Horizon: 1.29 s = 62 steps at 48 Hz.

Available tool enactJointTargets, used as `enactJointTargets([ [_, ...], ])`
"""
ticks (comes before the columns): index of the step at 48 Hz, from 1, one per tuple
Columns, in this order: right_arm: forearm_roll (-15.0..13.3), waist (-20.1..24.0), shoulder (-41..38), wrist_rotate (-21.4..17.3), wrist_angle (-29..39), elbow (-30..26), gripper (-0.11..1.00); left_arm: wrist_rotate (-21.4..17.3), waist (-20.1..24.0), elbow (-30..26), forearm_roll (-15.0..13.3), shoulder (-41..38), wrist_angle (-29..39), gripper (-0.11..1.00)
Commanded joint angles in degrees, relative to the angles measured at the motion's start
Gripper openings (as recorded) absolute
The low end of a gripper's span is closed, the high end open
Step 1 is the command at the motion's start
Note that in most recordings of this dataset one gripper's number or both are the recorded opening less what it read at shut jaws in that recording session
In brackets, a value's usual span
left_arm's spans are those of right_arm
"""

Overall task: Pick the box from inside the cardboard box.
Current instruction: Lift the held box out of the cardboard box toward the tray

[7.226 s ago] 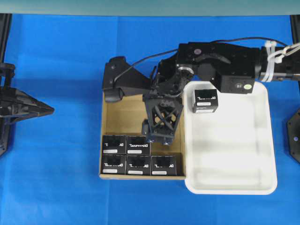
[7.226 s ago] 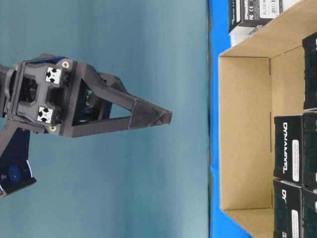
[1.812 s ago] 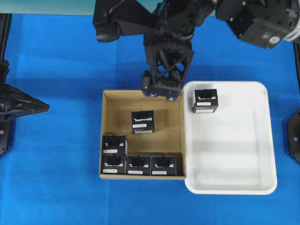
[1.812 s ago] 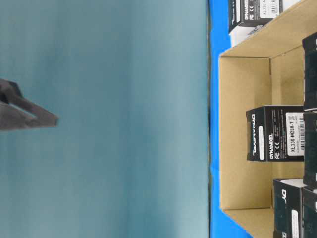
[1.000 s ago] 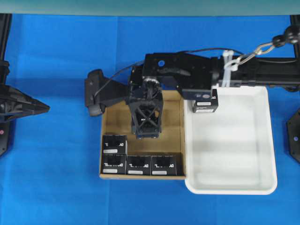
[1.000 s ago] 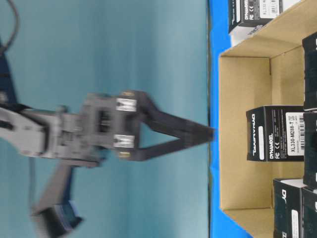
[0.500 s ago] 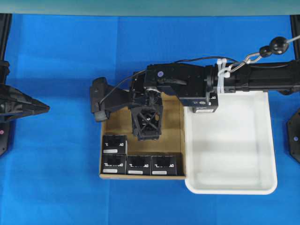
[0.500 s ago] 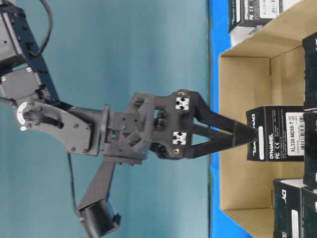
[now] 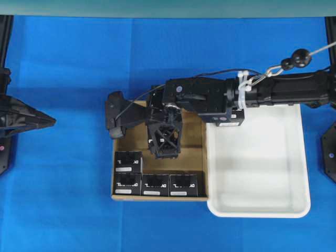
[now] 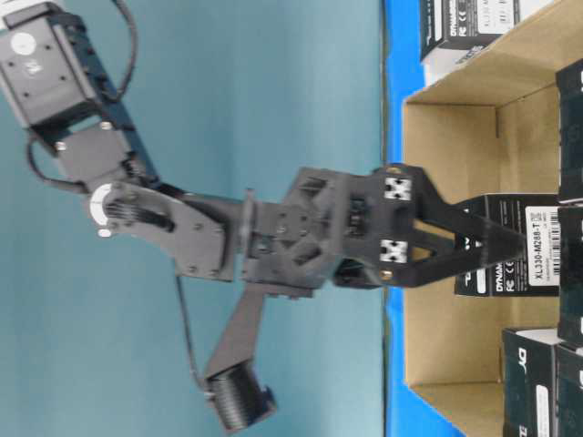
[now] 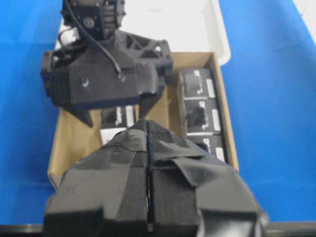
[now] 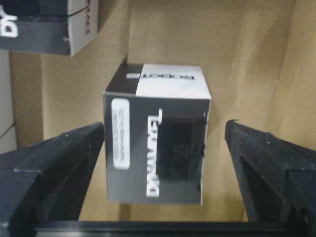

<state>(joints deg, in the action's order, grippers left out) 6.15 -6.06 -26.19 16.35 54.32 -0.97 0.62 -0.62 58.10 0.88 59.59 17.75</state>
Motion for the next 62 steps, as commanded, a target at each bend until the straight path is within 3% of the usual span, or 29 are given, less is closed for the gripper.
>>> enactJointTargets([
  [1, 0.4, 0.1, -1.0, 0.1, -0.9, 0.4, 0.99, 0.1, 0.0, -1.6, 0.1, -0.4, -0.4, -0.07],
  [26, 0.3, 0.0, -1.0, -0.7, -3.7, 1.3, 0.97, 0.1, 0.1, -1.6, 0.1, -0.4, -0.4, -0.07],
  [30, 0.3, 0.0, -1.0, -0.6, -3.9, 1.2, 0.89, 0.1, 0.1, -1.6, 0.1, -0.4, -0.4, -0.07],
  [36, 0.4, 0.1, -0.7, -0.6, -3.6, 1.2, 0.63, 0.2, 0.1, -1.6, 0.1, -0.4, -0.4, -0.07],
  [38, 0.5, 0.1, -0.5, -0.5, -3.3, 1.1, 0.61, 0.2, 0.1, -1.6, 0.1, -0.4, -0.4, -0.07],
  [62, 1.9, -2.5, 13.1, -3.0, 13.2, -6.7, 0.61, 0.2, 0.1, -1.7, 0.1, 0.2, -0.4, -0.07],
])
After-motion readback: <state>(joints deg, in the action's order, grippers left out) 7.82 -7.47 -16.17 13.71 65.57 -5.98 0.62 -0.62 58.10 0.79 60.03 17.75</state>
